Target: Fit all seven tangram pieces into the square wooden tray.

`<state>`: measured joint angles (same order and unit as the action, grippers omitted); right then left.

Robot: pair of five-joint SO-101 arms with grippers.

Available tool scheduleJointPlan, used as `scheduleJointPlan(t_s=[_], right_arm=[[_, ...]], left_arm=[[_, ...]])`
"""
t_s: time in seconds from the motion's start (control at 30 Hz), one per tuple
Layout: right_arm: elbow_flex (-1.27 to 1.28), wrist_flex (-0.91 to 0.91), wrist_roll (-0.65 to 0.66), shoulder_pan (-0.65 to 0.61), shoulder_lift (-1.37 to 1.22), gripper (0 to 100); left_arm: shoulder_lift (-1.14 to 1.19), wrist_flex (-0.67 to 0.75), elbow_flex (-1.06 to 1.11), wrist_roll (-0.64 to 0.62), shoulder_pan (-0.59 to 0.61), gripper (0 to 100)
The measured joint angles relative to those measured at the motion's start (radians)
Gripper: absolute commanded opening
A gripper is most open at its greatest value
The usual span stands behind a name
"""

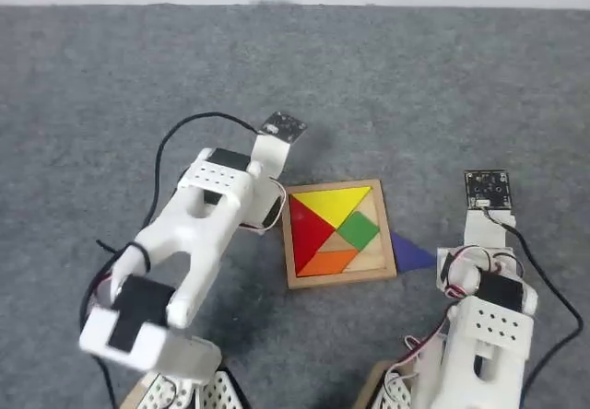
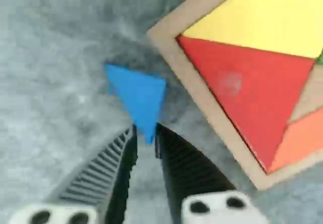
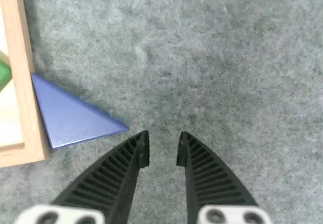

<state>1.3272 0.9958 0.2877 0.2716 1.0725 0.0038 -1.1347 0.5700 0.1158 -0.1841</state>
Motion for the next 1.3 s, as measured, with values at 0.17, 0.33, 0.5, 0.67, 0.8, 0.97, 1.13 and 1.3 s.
scheduleJointPlan(t_s=[0.17,0.33,0.5,0.67,0.8,0.97,1.13,1.3], right_arm=[[0.0,0.0,0.0,0.002,0.0,11.1],[0.0,0.0,0.0,0.0,0.0,11.1],[0.0,0.0,0.0,0.0,0.0,11.1],[0.0,0.0,0.0,0.0,0.0,11.1],[0.0,0.0,0.0,0.0,0.0,11.1],[0.0,0.0,0.0,0.0,0.0,11.1],[0.0,0.0,0.0,0.0,0.0,11.1],[0.0,0.0,0.0,0.0,0.0,11.1]], left_arm=[[-0.054,0.014,0.0,-0.089,0.0,15],[0.009,0.091,0.0,-0.114,0.0,15],[0.143,0.167,-0.025,-0.124,0.005,15],[0.235,0.1,-0.126,-0.12,0.005,15],[0.249,0.069,-0.149,-0.115,0.005,12],[0.245,0.063,-0.143,-0.115,0.0,5],[0.183,0.046,-0.086,-0.084,0.041,1],[0.071,0.002,-0.08,-0.063,0.044,1]])
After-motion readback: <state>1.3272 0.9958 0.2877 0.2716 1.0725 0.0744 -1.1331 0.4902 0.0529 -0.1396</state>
